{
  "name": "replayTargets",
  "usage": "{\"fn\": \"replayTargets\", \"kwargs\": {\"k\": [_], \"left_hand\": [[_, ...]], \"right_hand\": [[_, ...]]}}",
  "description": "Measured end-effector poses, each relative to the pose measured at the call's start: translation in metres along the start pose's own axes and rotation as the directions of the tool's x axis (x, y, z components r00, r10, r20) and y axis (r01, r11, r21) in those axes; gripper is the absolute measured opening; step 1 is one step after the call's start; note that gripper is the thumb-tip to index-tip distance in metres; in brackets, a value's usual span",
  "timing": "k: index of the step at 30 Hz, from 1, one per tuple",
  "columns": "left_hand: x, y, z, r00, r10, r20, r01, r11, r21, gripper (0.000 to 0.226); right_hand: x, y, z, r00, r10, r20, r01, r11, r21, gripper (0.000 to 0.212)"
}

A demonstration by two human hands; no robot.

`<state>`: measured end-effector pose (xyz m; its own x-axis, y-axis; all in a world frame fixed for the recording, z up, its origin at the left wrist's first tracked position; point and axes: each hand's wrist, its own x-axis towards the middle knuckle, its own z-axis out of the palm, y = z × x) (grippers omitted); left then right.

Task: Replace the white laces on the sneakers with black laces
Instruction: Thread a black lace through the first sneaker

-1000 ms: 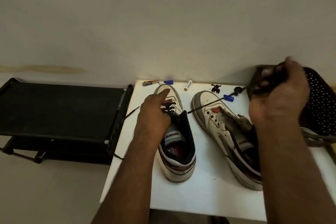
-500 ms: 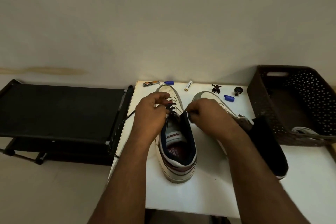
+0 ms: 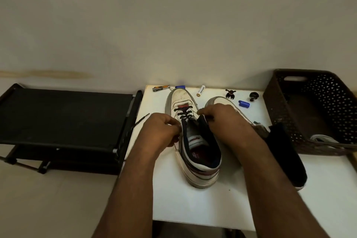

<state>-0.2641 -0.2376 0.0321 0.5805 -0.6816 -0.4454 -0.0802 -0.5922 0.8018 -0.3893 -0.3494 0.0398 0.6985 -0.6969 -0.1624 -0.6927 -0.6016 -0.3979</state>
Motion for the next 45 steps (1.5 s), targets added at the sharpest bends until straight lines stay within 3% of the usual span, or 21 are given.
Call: {"fn": "replayTargets", "kwargs": {"k": [2,5,11,15,20,24,26,28,30,32,35,37,39,42,45], "left_hand": [[0.003,-0.001,0.0,0.998,0.043,-0.05,-0.04,0.997,0.065,0.008],[0.006,-0.003,-0.005,0.982,0.074,-0.173,-0.052,0.99,0.129,0.01],[0.012,-0.006,-0.005,0.961,0.062,-0.271,-0.027,0.991,0.129,0.013],[0.016,-0.011,-0.01,0.947,0.028,-0.319,0.009,0.994,0.112,0.015],[0.013,-0.013,-0.008,0.933,0.129,-0.337,-0.071,0.981,0.181,0.016],[0.008,-0.006,-0.011,0.868,0.243,-0.433,-0.254,0.967,0.034,0.008],[0.005,0.0,-0.01,0.874,0.263,-0.408,-0.293,0.956,-0.011,0.019],[0.0,0.006,-0.006,0.912,0.262,-0.314,-0.28,0.96,-0.01,0.027],[-0.003,0.008,-0.002,0.951,0.242,-0.192,-0.238,0.97,0.046,0.029],[-0.004,0.008,-0.002,0.974,0.202,-0.103,-0.193,0.977,0.092,0.028],[-0.003,0.007,-0.005,0.986,0.156,-0.059,-0.15,0.985,0.089,0.027],[-0.003,0.007,-0.005,0.991,0.12,-0.066,-0.12,0.993,0.011,0.024],[-0.003,0.008,-0.005,0.995,0.063,-0.083,-0.071,0.993,-0.095,0.02],[-0.002,0.007,-0.004,0.992,-0.008,-0.123,-0.023,0.969,-0.245,0.017],[0.0,0.005,-0.004,0.989,-0.037,-0.146,-0.011,0.948,-0.318,0.017]], "right_hand": [[0.001,0.003,-0.002,0.999,0.033,-0.009,-0.033,0.999,-0.036,0.029],[0.0,0.014,-0.005,0.983,0.115,-0.14,-0.119,0.993,-0.016,0.021],[0.002,0.03,-0.007,0.952,0.239,-0.192,-0.226,0.97,0.085,0.02],[-0.001,0.044,-0.009,0.883,0.324,-0.339,-0.248,0.936,0.249,0.017],[-0.008,0.043,-0.017,0.906,0.332,-0.262,-0.218,0.897,0.384,0.017],[-0.015,0.036,-0.037,0.927,0.315,-0.201,-0.195,0.866,0.46,0.032],[-0.017,0.032,-0.042,0.957,0.286,-0.05,-0.214,0.812,0.543,0.025],[-0.02,0.029,-0.041,0.976,0.218,-0.004,-0.185,0.834,0.52,0.031],[-0.018,0.028,-0.039,0.984,0.156,-0.09,-0.116,0.931,0.346,0.027],[-0.016,0.027,-0.036,0.965,0.172,-0.199,-0.11,0.951,0.288,0.015],[-0.014,0.027,-0.037,0.881,0.305,-0.362,-0.066,0.837,0.544,0.01],[-0.013,0.023,-0.036,0.818,0.363,-0.445,-0.016,0.79,0.613,0.022],[-0.011,0.017,-0.03,0.807,0.383,-0.45,-0.002,0.763,0.646,0.035],[-0.005,0.006,-0.015,0.872,0.344,-0.349,0.044,0.655,0.754,0.042],[-0.002,-0.009,-0.002,0.965,0.203,-0.167,-0.001,0.638,0.77,0.017]]}}
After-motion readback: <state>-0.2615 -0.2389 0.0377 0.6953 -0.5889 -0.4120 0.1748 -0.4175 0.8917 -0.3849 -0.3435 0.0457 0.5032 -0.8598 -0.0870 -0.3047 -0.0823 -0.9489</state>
